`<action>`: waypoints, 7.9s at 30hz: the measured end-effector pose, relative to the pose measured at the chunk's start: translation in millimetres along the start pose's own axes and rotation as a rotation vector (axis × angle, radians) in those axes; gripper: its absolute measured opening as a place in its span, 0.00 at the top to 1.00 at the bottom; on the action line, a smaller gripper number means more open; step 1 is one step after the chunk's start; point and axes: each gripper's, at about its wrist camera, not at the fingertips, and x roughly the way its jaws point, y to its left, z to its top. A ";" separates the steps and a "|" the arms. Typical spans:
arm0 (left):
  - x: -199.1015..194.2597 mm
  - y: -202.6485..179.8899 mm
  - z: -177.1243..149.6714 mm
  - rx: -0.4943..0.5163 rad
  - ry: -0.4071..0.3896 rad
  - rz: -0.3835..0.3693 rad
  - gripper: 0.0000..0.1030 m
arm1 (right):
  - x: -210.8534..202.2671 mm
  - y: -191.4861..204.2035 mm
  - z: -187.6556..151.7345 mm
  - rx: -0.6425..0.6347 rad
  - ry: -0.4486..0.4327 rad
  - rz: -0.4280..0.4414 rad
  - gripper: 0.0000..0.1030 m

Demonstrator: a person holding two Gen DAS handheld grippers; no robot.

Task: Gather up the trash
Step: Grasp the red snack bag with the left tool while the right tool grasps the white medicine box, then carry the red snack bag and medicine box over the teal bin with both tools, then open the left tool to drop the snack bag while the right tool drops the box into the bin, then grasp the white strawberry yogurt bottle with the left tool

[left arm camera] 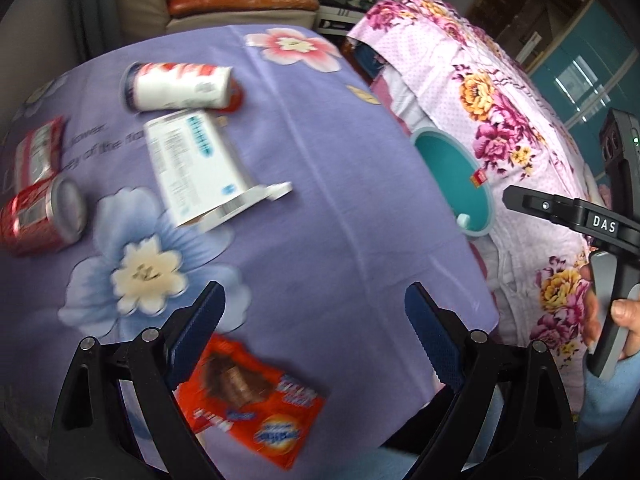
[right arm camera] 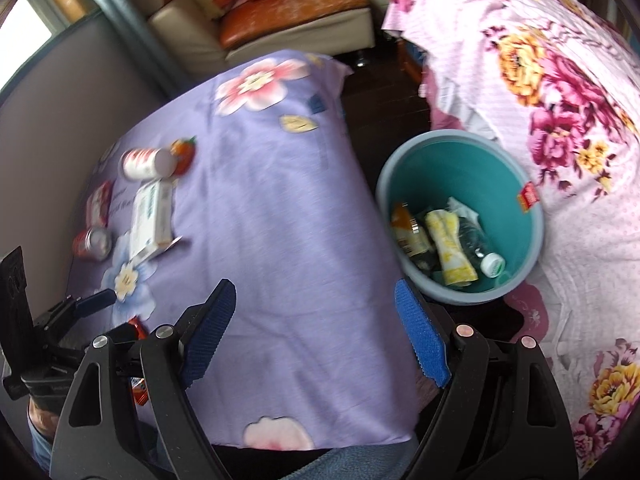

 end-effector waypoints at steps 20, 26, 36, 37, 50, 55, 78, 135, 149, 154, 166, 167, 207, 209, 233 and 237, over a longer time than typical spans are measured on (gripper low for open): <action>4.8 62.4 -82.3 -0.094 0.058 0.039 0.11 | 23.6 90.3 -34.3 -0.173 0.102 0.022 0.24; 1.4 57.3 -85.4 -0.085 0.021 -0.010 0.14 | 26.1 99.2 -35.7 -0.189 0.109 0.022 0.24; -2.9 57.6 -78.1 -0.095 -0.029 -0.013 0.80 | 34.8 107.5 -30.1 -0.206 0.125 0.021 0.24; -5.7 61.8 -74.7 -0.104 -0.038 -0.012 0.80 | 36.7 109.6 -28.4 -0.210 0.127 0.021 0.24; -25.3 128.8 -38.2 -0.210 -0.103 -0.041 0.80 | 80.3 161.5 14.6 -0.286 0.160 0.058 0.24; -16.1 146.4 -35.6 -0.211 -0.088 -0.067 0.80 | 113.2 193.2 37.7 -0.332 0.204 0.062 0.24; -14.6 177.8 -39.3 -0.292 -0.088 -0.116 0.79 | 157.3 232.4 52.3 -0.397 0.239 0.115 0.44; 124.8 -198.0 135.5 0.204 0.039 -0.165 0.79 | -16.8 -182.7 57.5 0.251 -0.164 0.041 0.42; 171.5 -232.2 141.8 0.244 0.091 -0.149 0.27 | -7.2 -219.7 51.0 0.310 -0.145 0.031 0.42; 174.7 -225.6 140.4 0.225 0.102 -0.135 0.16 | -1.9 -220.5 52.2 0.314 -0.135 0.027 0.42; 146.9 -174.3 128.8 0.114 0.091 -0.133 0.15 | 15.7 -199.6 62.1 0.285 -0.068 0.035 0.31; 144.5 -171.6 128.1 0.107 0.087 -0.132 0.15 | 16.1 -197.8 62.3 0.284 -0.067 0.034 0.30; 33.7 20.5 51.8 -0.318 -0.074 0.012 0.13 | 35.6 -0.9 61.7 -0.023 0.060 0.050 0.25; 32.1 33.0 50.1 -0.357 -0.081 0.030 0.13 | 37.6 7.0 62.8 -0.035 0.065 0.056 0.25; 48.4 113.9 91.7 -0.613 -0.125 0.135 0.13 | 85.1 38.3 97.2 -0.059 0.118 0.082 0.25; 56.7 118.2 102.4 -0.619 -0.106 0.137 0.13 | 94.2 39.9 103.5 -0.050 0.126 0.088 0.25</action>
